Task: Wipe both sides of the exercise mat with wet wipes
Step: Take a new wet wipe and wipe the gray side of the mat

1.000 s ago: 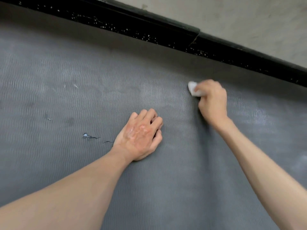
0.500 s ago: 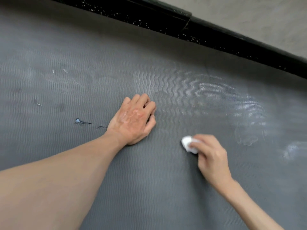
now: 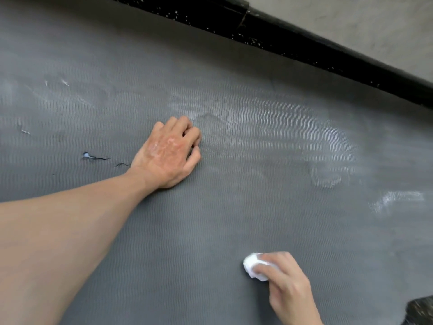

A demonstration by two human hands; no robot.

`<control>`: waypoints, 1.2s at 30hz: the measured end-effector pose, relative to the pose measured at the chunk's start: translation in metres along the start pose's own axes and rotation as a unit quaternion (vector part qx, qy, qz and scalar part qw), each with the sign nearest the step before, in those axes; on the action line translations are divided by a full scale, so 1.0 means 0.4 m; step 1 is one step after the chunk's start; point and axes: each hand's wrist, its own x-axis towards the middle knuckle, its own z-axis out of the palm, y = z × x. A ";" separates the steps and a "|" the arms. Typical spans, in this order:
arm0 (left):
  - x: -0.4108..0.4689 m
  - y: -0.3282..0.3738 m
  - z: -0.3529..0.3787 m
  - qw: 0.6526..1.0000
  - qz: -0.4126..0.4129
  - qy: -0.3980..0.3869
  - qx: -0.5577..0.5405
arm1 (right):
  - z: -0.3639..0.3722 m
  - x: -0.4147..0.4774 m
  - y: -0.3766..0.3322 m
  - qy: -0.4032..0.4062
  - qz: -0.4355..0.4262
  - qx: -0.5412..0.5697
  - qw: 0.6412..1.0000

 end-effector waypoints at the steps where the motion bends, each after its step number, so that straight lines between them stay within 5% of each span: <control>1: 0.000 0.000 0.000 1.000 0.001 0.001 -0.001 | -0.001 0.009 0.007 0.001 0.004 -0.003 1.000; 19: 0.005 0.003 -0.001 1.000 -0.003 -0.005 -0.011 | 0.048 0.045 -0.018 0.092 0.091 -0.042 0.991; 36: -0.038 0.064 -0.010 0.999 -0.035 0.029 0.028 | 0.057 0.001 -0.004 0.084 0.015 -0.014 0.996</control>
